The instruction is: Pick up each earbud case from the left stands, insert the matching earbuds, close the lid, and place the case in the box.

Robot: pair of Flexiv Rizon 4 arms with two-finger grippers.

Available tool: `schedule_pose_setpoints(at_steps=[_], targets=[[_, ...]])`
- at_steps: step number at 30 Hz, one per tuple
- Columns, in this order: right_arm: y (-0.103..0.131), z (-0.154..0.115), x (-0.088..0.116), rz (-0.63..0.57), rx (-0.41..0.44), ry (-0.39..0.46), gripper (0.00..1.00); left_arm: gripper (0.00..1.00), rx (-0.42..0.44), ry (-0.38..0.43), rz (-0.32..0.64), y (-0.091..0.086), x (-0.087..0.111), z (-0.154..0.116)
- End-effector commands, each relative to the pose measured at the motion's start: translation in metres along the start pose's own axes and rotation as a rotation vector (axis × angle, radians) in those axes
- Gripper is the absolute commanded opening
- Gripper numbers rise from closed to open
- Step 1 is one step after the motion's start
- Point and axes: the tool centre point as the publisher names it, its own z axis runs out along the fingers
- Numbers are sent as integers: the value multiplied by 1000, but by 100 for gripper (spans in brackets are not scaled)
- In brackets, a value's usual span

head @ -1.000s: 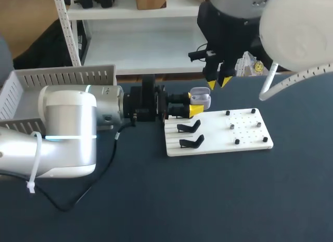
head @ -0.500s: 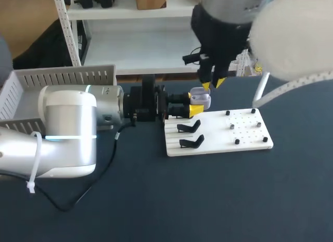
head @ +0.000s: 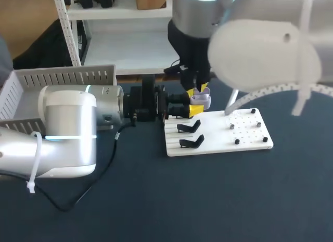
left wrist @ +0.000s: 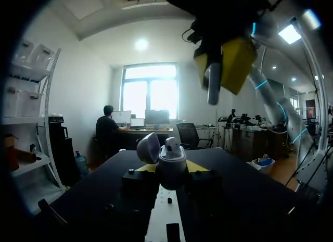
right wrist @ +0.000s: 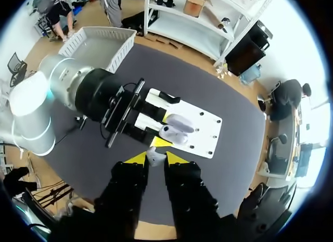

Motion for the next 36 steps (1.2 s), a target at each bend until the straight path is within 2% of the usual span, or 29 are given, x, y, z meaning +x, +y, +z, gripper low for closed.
schedule_pose_setpoints(at_steps=[1,7,14,26,36], targets=[[-1,6,-11,11,11,42,0,0,-2,-3,2,0,1,0],[-9,19,-12,14,28,67,0,0,-2,-3,2,0,1,0],[-8,32,-11,-2,33,98,0,0,-2,-3,2,0,1,0],[-18,38,-13,17,38,102,0,0,-2,-3,2,0,1,0],[-17,41,-15,72,-15,90,0,0,-2,-3,2,0,1,0]])
